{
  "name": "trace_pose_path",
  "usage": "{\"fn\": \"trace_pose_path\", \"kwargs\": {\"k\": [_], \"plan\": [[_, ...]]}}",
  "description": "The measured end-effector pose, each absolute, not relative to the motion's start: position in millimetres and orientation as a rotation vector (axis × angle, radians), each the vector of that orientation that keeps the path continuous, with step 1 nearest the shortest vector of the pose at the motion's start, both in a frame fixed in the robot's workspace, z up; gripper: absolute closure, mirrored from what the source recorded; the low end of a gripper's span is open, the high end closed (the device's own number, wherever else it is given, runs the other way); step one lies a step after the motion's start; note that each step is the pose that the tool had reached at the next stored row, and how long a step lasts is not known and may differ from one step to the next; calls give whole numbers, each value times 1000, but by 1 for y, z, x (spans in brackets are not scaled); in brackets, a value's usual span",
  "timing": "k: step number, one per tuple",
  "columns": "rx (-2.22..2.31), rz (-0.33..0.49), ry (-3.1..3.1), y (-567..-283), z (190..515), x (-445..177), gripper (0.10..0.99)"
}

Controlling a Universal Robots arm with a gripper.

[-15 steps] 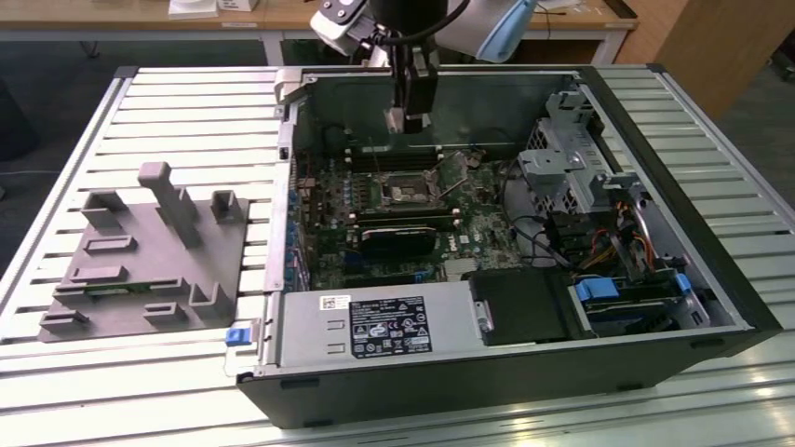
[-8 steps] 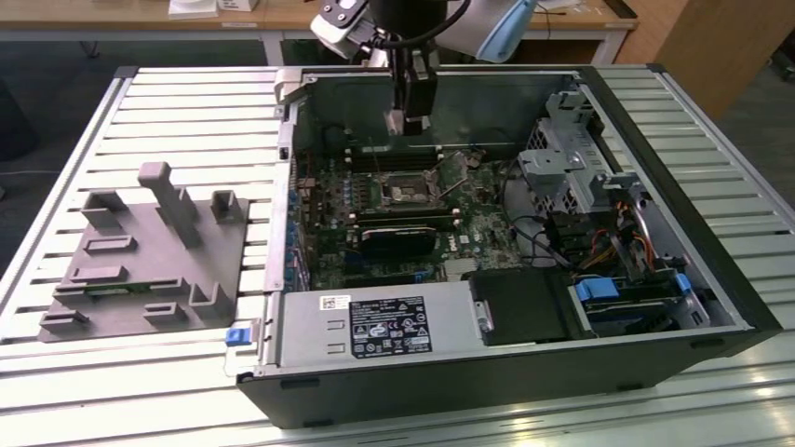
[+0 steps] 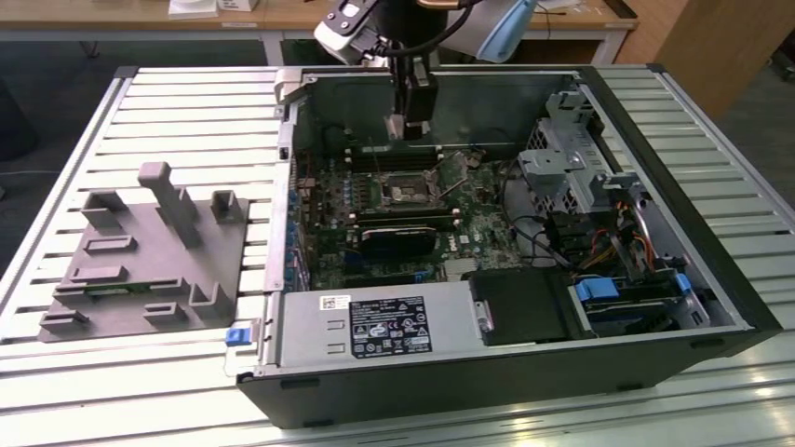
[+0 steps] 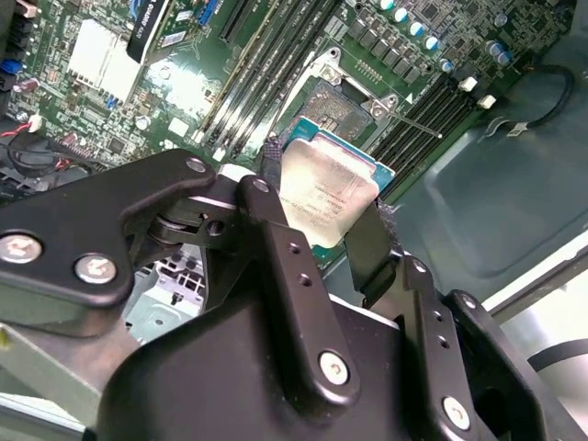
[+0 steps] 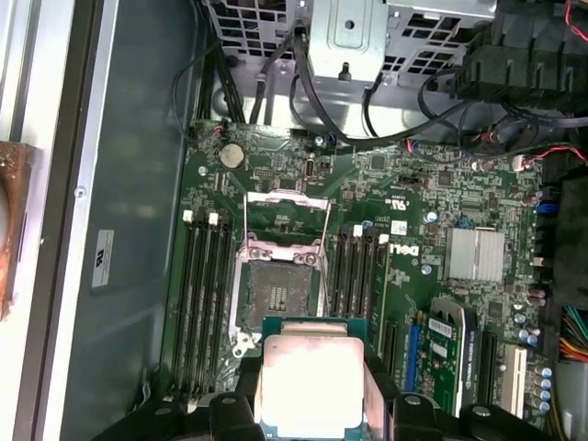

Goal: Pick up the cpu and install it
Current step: 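Place the cpu into insertion slot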

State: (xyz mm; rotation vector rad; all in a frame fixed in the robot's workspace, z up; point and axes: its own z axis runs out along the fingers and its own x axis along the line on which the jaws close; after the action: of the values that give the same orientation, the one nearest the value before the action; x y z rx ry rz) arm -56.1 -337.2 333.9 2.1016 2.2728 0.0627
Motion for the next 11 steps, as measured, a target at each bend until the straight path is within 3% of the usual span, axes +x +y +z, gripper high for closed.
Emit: {"fn": "trace_pose_path", "kwargs": {"k": [11], "plan": [[2105, 56, 2276, -333, 327, -53, 561]]}}
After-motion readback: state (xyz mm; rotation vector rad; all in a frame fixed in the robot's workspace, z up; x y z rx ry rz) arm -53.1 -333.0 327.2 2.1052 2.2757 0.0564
